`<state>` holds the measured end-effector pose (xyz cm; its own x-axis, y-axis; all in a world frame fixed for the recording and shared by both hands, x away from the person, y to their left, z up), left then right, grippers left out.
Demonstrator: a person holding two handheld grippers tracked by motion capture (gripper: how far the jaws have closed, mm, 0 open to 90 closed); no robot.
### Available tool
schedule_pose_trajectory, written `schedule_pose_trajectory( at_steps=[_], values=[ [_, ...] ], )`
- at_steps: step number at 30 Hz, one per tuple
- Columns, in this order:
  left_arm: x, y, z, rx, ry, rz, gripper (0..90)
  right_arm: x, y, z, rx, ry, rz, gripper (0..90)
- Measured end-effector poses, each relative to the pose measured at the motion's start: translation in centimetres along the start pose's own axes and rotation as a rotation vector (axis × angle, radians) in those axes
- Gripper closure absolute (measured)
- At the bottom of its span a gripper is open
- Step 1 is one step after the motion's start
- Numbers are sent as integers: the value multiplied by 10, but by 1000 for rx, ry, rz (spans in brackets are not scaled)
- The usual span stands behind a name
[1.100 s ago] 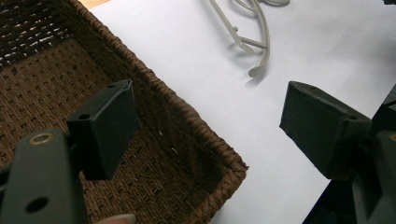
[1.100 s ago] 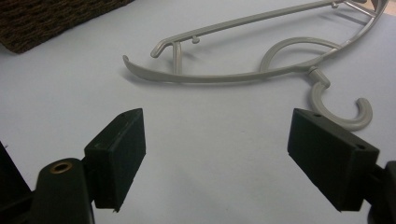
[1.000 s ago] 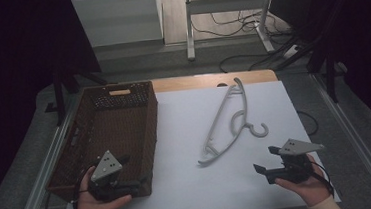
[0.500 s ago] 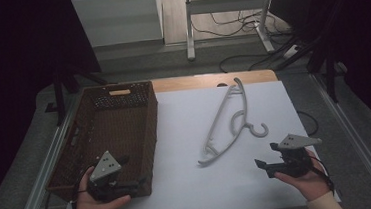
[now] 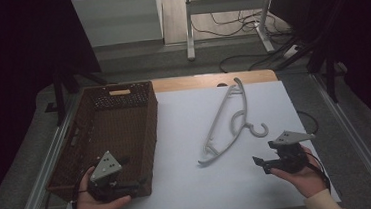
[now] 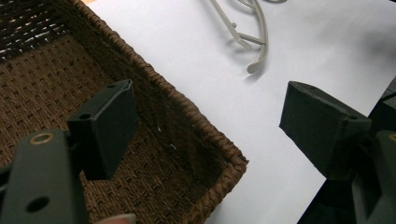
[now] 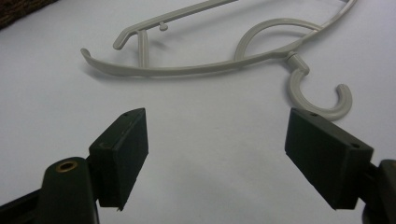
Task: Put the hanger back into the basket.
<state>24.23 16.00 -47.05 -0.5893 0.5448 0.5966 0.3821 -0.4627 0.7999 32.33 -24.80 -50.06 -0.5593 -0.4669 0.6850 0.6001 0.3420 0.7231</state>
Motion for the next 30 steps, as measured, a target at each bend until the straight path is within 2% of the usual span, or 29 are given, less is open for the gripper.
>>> schedule_pose_trajectory(
  at_steps=[5,10,19,27,30],
  values=[
    [0,-1,0,-1,-3,6,193,-5,8,-1,-7,1,8,246],
    [0,-1,0,1,-7,9,192,-12,13,-6,-28,-24,41,265],
    [0,-2,1,1,-7,11,192,-28,30,-23,-108,-98,81,289],
    [2,-2,2,1,-7,8,192,-57,57,-38,-166,-166,125,291],
    [2,-2,2,2,-6,6,193,-67,68,-46,-214,-201,126,275]
  ],
)
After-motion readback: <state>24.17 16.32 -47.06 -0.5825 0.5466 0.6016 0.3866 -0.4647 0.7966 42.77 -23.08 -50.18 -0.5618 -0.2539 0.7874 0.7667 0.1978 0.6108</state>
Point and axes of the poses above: each handheld gripper's, and its own axes: x roughly backward along the jaws, y roughly out of its top, z roughly to its left, the point moved 7 cm from there along -x, roughly forward along the jaws, and after that the axes turned 8 degrees about -x, right-handed, at the moved point
